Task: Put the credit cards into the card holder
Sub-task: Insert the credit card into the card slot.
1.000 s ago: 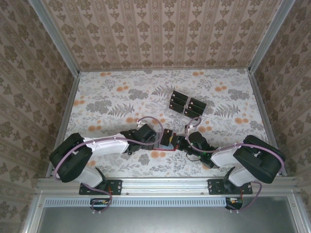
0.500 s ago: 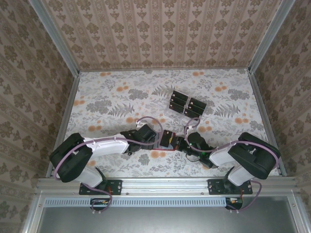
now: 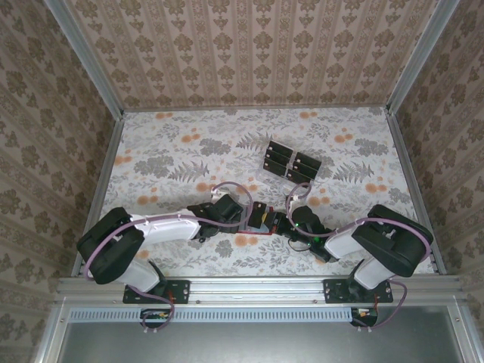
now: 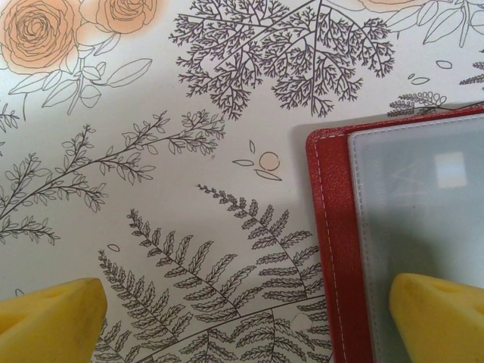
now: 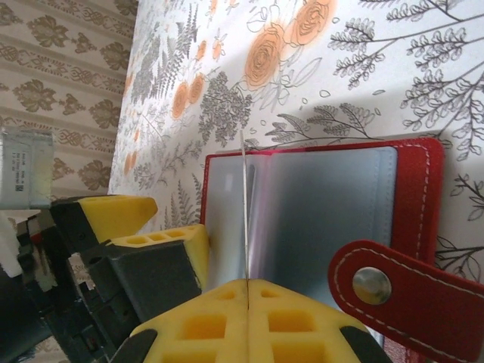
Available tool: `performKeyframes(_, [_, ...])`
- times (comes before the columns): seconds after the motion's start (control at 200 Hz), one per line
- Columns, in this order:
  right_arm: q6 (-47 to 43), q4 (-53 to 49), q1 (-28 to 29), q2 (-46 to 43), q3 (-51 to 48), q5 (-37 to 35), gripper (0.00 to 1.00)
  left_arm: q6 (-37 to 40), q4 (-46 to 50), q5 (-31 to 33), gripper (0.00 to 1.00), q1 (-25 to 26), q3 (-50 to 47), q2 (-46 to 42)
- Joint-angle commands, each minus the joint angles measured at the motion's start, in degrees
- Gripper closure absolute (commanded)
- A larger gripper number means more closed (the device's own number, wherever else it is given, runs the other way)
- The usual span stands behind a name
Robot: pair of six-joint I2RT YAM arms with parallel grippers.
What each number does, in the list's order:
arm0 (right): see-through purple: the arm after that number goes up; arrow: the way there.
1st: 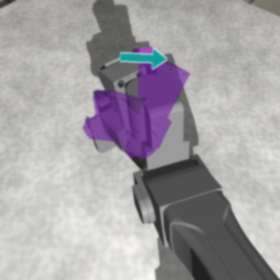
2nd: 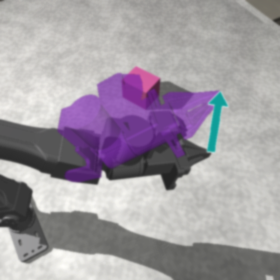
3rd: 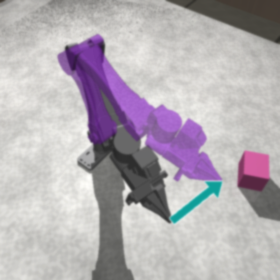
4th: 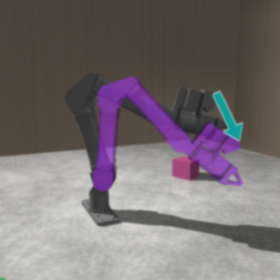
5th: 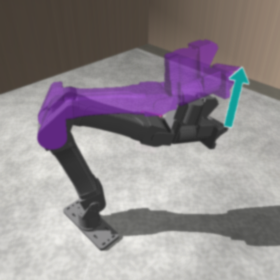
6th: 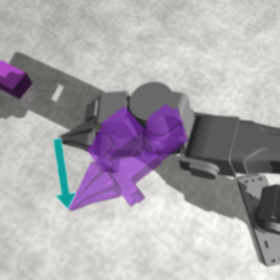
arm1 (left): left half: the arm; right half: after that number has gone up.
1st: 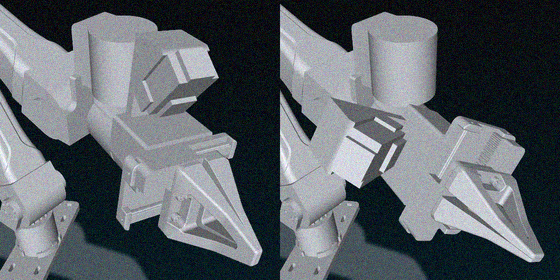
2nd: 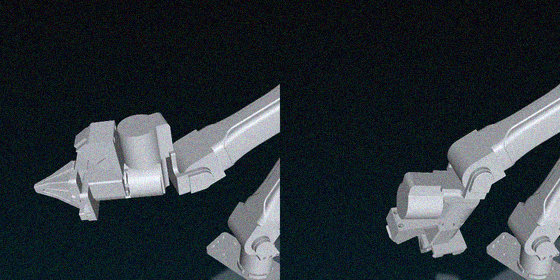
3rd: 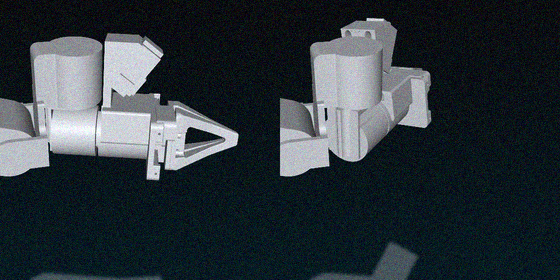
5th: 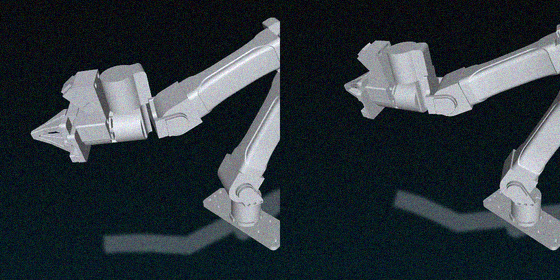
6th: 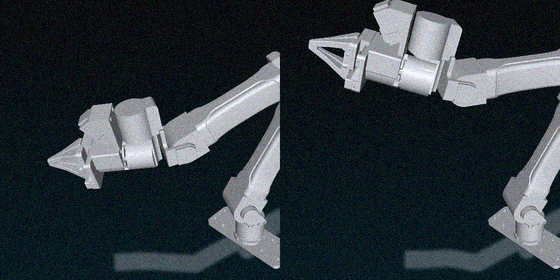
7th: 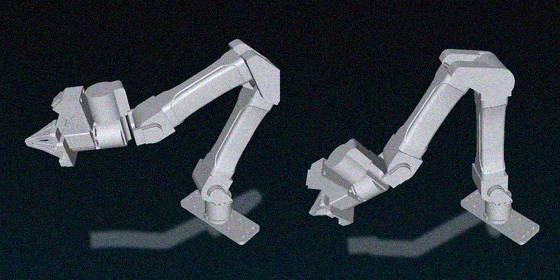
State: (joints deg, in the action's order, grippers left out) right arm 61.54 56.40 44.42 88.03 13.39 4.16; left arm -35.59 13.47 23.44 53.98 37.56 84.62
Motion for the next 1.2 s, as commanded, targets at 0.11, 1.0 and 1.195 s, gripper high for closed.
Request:
performKeyframes(0.11, [-0.39, -0.55, 0.43, -3.01, -0.03, 0.25, 1.00, -0.53, 3.31, 0.64, 0.00, 0.33, -1.88, 0.27])
performKeyframes(1.0, [1.32, 5.65, 1.45, 5.09, 0.10, 1.03, 1.00, -0.61, 3.42, 0.99, 0.00, 0.36, -2.06, -0.12])
performKeyframes(1.195, [1.24, 3.93, 1.81, 4.40, -0.07, 0.76, 1.00, -0.57, 3.39, 1.03, 0.00, 0.34, -2.14, -0.08])
